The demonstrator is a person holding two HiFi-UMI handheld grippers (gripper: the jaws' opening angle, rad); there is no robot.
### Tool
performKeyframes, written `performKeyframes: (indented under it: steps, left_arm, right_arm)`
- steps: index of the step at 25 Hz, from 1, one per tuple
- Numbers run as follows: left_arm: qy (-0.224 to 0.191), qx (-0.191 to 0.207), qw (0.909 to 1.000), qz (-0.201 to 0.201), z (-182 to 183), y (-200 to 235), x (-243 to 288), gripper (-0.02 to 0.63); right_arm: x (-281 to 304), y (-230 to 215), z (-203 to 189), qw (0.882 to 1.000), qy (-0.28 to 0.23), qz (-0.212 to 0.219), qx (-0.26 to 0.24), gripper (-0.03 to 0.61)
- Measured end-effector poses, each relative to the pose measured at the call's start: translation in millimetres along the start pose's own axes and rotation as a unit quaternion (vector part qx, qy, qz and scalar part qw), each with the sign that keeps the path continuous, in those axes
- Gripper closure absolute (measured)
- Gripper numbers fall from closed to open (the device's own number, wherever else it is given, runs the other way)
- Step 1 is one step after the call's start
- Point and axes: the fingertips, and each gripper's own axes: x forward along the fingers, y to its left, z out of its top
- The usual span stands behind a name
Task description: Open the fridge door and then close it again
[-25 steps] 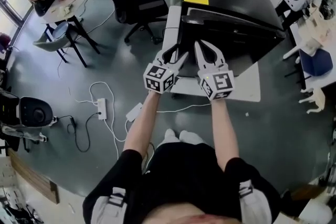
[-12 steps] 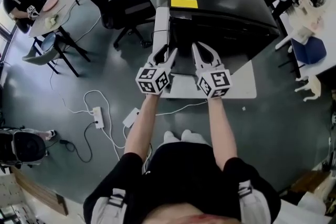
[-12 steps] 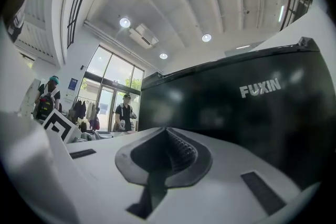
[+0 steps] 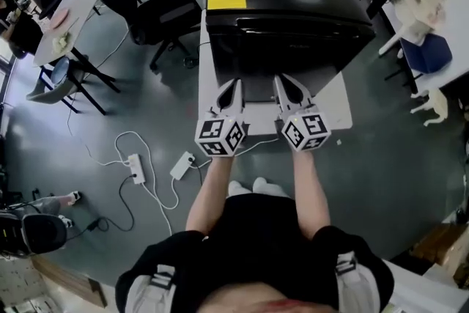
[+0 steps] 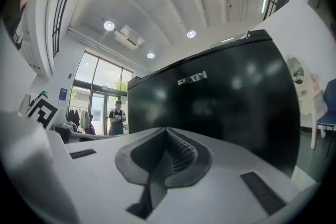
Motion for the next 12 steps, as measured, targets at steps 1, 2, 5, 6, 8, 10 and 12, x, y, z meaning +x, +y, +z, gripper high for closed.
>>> performKeyframes:
  steps: [1, 2, 5, 6, 8, 10, 12]
  left_arm:
    - [0.008, 0.015, 0.9999, 0.003, -3, -4, 2, 0.614]
    - [0.014, 0.030, 0.9994, 0.007, -5, -7, 5, 0.614]
    - [0.020, 0.071, 0.9971, 0.019, -3, -17, 15, 0.614]
    - [0.020, 0.081, 0.9963, 0.020, -2, -21, 18, 0.614]
    - [0.023, 0.092, 0.9953, 0.018, -5, -31, 24, 0.614]
    - [0.029, 0.106, 0.9939, 0.015, -10, -41, 28, 0.614]
    - [0.032, 0.118, 0.9924, 0.014, -13, -47, 32, 0.614]
  right_arm:
    - [-6, -7, -1, 1.000, 0.003, -0.008, -0.003, 0.584]
    - [-11, -14, -1, 1.000, 0.006, -0.018, -0.006, 0.584]
    - [-23, -37, -3, 0.999, 0.019, -0.046, -0.015, 0.584]
    - [-25, -44, -4, 0.998, 0.026, -0.053, -0.020, 0.584]
    - [-29, -53, -7, 0.996, 0.042, -0.066, -0.038, 0.584]
    - [-33, -59, -9, 0.994, 0.053, -0.076, -0.050, 0.584]
    - [-34, -64, -6, 0.995, 0.051, -0.076, -0.049, 0.584]
